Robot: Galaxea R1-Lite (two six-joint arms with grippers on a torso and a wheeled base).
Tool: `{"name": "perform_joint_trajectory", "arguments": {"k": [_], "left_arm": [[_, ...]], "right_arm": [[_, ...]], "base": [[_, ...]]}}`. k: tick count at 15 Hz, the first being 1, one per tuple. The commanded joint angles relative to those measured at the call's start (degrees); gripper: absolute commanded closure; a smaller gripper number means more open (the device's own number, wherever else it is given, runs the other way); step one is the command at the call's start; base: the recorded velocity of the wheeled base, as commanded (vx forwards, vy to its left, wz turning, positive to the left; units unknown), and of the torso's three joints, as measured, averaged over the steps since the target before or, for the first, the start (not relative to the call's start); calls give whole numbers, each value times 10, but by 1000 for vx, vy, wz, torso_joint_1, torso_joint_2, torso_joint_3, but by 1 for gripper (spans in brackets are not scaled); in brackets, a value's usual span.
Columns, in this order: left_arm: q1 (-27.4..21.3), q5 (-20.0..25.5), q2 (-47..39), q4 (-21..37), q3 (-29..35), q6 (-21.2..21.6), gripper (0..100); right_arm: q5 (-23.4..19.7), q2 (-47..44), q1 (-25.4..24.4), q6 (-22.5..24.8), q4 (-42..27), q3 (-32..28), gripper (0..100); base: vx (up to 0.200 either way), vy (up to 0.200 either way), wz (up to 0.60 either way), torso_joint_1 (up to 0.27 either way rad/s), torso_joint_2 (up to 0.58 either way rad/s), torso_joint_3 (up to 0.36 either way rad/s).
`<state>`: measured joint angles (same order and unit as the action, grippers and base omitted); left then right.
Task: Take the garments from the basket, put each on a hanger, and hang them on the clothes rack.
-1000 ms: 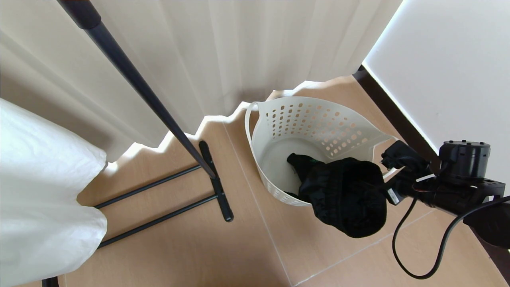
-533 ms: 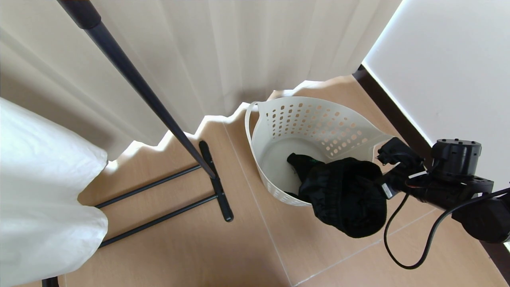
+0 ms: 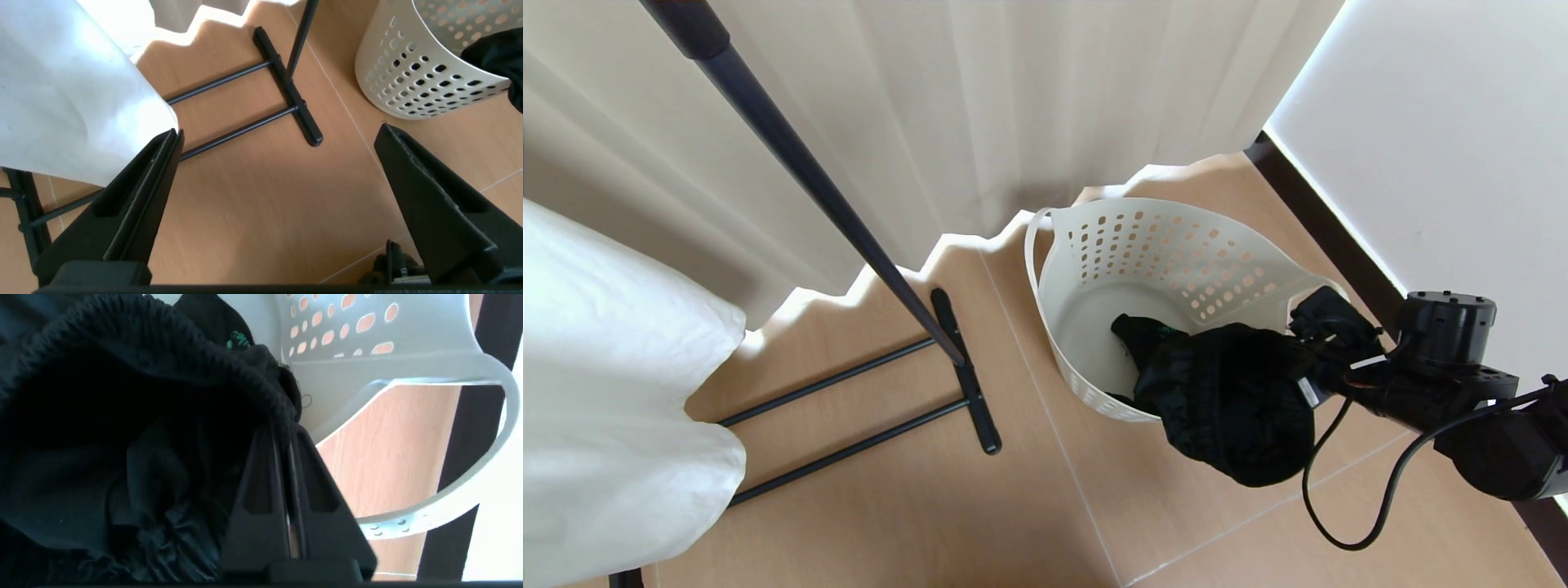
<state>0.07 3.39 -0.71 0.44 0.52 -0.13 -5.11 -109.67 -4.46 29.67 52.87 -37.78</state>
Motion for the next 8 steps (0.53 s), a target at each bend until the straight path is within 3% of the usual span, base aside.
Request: {"name": "perform_joint_trajectory", "arguments": {"k": [1,4,8], "left_arm": [[0,0,0,0,0,0,0],[-1,0,1,0,0,0,0],[-1,0,0,0,0,0,0]], "right_arm": [[0,9,-1,0,6,5,100],[-1,109,-22,-1,28,51,100],[0,224,-80,-49,21,79,100]], "base": [[0,0,0,0,0,0],[0,0,0,0,0,0],[0,0,0,0,0,0]]}}
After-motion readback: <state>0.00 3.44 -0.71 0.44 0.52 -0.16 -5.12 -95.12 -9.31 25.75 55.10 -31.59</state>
